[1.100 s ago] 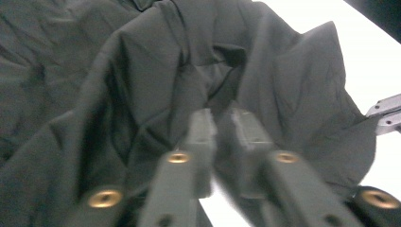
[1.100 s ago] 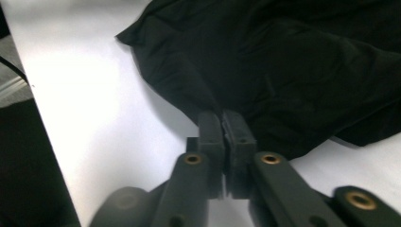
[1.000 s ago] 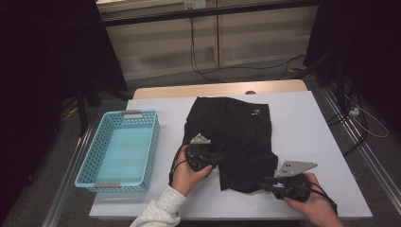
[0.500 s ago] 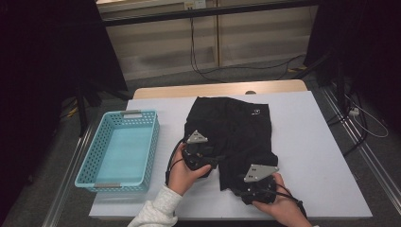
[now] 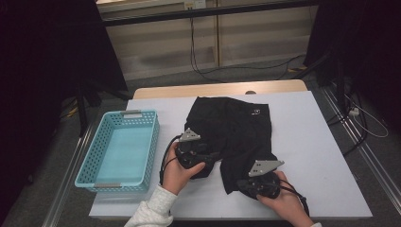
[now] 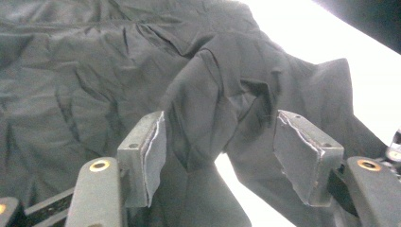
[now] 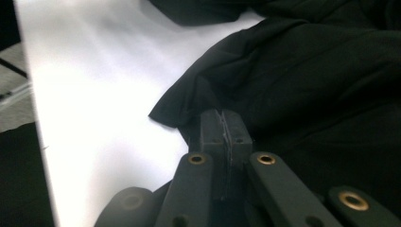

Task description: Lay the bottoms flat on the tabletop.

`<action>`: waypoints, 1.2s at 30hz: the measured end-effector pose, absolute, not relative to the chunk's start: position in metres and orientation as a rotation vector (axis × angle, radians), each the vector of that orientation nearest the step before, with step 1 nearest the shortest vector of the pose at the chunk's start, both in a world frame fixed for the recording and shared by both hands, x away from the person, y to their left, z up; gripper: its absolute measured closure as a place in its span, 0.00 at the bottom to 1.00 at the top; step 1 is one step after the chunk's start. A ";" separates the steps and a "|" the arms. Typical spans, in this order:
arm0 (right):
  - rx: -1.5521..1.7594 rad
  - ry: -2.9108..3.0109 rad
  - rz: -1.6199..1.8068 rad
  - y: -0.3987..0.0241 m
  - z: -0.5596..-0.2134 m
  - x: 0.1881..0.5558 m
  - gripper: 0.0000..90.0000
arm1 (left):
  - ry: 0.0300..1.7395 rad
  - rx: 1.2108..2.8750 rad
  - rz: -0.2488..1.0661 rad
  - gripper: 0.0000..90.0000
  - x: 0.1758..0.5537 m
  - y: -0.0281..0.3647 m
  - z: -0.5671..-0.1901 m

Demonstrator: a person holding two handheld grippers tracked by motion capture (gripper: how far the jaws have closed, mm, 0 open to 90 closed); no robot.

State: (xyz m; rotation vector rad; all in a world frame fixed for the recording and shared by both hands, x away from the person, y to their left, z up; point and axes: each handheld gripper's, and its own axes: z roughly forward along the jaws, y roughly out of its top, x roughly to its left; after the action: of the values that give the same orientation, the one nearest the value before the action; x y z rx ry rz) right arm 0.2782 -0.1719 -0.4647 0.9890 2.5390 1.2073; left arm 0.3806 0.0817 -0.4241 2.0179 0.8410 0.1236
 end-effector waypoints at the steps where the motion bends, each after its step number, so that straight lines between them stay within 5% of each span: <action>1: 0.990 2.551 1.216 -0.174 -0.465 0.276 1.00 | 0.839 2.014 0.129 0.39 0.381 0.082 -0.424; 11: 0.968 2.643 1.238 -0.191 -0.458 0.249 0.98 | 0.854 2.001 0.189 0.31 0.385 0.090 -0.423; 13: 0.980 2.628 1.247 -0.191 -0.457 0.248 0.80 | 0.860 1.991 0.186 0.31 0.384 0.090 -0.422; 17: 1.052 2.520 1.232 -0.196 -0.452 0.255 0.60 | 0.852 2.006 0.190 0.30 0.384 0.089 -0.424; 27: 1.084 2.424 1.149 -0.164 -0.461 0.286 0.56 | 0.870 2.027 0.185 0.27 0.387 0.090 -0.426; 30: 1.055 2.418 1.126 -0.152 -0.468 0.289 0.60 | 0.877 2.022 0.188 0.27 0.387 0.094 -0.426; 34: 1.053 2.418 1.121 -0.151 -0.467 0.293 0.97 | 0.889 2.012 0.192 0.27 0.387 0.097 -0.425; 36: 1.028 2.425 1.126 -0.151 -0.467 0.293 0.99 | 0.887 2.005 0.196 0.27 0.388 0.098 -0.423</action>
State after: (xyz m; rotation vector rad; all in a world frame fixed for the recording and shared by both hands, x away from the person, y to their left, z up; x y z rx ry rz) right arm 0.2933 -0.1508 -0.4666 1.0284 2.4245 1.1258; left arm 0.3876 0.0984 -0.4231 2.0052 0.8868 0.1963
